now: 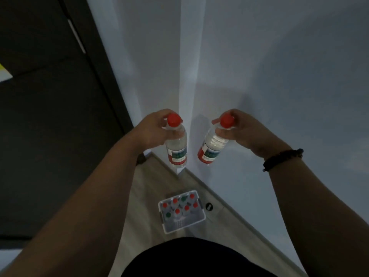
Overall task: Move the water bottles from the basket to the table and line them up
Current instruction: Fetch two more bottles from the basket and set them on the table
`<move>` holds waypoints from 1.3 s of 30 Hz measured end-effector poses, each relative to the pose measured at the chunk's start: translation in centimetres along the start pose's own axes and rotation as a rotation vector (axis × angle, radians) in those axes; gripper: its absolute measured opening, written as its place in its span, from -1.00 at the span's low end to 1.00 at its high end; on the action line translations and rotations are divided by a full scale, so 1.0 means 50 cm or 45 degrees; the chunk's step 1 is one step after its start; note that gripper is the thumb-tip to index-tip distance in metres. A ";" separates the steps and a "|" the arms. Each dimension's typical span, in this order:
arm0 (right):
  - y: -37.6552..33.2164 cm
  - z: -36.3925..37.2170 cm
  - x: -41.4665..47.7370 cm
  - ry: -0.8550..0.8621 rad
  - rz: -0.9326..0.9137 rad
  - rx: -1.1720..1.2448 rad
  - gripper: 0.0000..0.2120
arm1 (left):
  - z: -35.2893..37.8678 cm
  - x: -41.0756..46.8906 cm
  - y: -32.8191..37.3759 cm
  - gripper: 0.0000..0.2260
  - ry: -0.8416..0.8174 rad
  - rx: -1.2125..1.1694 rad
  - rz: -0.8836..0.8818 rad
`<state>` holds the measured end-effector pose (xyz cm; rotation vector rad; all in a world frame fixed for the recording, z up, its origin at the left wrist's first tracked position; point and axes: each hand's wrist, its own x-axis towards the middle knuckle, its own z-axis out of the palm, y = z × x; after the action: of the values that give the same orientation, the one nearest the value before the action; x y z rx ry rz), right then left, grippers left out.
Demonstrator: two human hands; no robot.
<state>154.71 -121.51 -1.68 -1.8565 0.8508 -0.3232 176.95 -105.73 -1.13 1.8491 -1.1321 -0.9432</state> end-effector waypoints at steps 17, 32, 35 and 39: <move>-0.269 -0.124 -0.074 0.811 -0.511 0.508 -0.77 | -0.007 0.039 0.329 -0.83 0.334 -0.484 0.648; -0.274 -0.034 -0.232 1.449 -0.140 0.250 -0.34 | 0.095 -0.002 0.377 -0.32 0.073 -0.283 0.789; -0.256 -0.016 -0.301 1.594 0.028 0.381 -0.37 | 0.144 -0.026 0.367 -0.28 -0.126 -0.302 0.838; -0.248 0.008 -0.414 1.788 0.192 0.347 -0.37 | 0.234 -0.084 0.377 -0.17 -0.433 -0.384 0.828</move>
<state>145.25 -104.27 12.31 -1.0975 1.7081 -1.6390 158.52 -110.47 11.07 0.9929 -1.5643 -0.9811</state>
